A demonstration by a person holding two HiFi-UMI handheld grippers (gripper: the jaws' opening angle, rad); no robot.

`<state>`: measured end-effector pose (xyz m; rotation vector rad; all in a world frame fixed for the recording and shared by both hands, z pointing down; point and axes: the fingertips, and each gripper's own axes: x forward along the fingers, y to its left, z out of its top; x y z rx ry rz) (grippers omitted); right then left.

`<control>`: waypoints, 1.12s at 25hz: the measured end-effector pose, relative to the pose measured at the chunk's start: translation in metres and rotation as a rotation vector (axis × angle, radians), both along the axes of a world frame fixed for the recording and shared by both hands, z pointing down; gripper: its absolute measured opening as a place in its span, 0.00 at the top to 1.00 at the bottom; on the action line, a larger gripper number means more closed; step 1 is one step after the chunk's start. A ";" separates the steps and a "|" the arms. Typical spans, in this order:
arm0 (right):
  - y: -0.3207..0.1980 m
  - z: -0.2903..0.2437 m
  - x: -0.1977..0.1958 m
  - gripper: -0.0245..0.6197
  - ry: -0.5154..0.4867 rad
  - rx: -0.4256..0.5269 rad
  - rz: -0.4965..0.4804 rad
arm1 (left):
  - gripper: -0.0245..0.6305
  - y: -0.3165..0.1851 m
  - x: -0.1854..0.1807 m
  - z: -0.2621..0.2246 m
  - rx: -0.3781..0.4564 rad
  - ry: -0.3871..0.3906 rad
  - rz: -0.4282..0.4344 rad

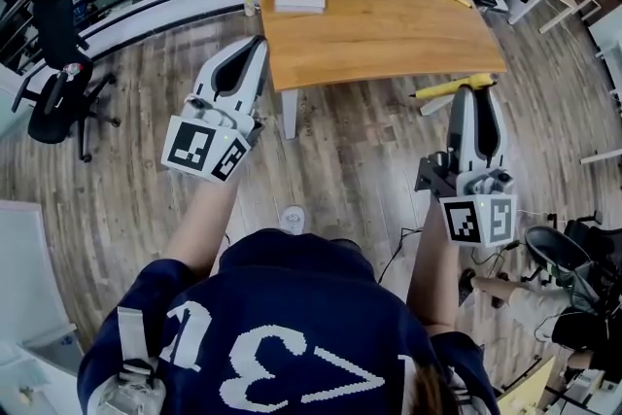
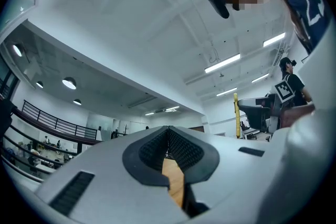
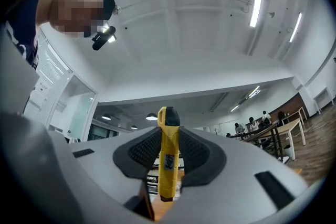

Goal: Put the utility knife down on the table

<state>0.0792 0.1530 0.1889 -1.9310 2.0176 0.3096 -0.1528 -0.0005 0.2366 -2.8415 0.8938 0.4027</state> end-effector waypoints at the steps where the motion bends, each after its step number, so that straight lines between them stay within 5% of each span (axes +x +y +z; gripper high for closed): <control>1: -0.006 0.002 0.001 0.78 0.000 -0.008 0.000 | 0.94 -0.006 0.001 0.003 -0.006 -0.003 0.000; 12: -0.078 0.012 0.042 0.78 -0.016 -0.023 -0.032 | 0.94 -0.066 0.027 0.026 -0.049 -0.021 -0.045; 28: -0.223 0.003 0.155 0.78 -0.015 -0.017 -0.219 | 0.94 -0.174 0.101 0.013 -0.032 -0.007 -0.266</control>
